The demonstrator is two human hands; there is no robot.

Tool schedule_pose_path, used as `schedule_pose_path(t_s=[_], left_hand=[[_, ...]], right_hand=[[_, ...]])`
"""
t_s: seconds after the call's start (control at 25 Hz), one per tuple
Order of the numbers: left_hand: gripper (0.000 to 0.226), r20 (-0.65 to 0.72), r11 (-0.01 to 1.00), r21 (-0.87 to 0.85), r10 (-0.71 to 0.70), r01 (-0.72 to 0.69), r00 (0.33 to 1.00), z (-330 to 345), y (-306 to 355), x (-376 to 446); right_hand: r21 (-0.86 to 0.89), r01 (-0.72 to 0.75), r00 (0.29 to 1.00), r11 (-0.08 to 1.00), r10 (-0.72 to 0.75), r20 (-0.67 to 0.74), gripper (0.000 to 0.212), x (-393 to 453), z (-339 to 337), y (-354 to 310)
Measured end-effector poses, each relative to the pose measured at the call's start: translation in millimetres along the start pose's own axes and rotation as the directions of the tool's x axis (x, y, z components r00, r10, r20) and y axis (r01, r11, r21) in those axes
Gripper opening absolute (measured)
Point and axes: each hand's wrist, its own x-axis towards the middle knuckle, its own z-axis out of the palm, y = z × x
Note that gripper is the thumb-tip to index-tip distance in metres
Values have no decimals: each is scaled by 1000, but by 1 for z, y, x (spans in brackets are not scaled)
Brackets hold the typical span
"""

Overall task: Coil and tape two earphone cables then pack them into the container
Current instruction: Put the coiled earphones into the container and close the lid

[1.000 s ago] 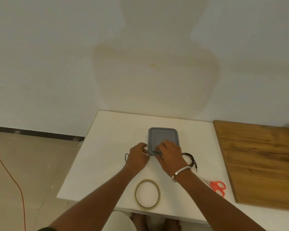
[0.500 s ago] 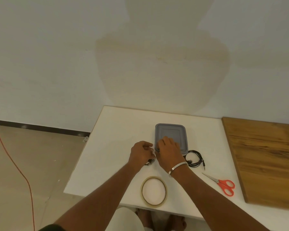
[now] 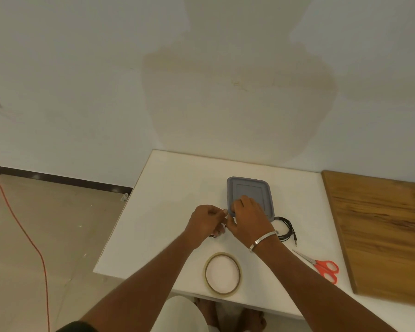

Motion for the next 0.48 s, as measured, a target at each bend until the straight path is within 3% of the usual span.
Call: schedule_pose_path(t_s=[0.16,0.48], left_hand=[[12,3,994,-96,-60,60,998,4,-7,2],[11,-61,995,21,-99,100,993,8,-1,3]], right_hand=[[-16,37,999,999,-37,-9,20,-3,3,-1],[77,90,986,993,-77,-150,15,-3,-15,5]])
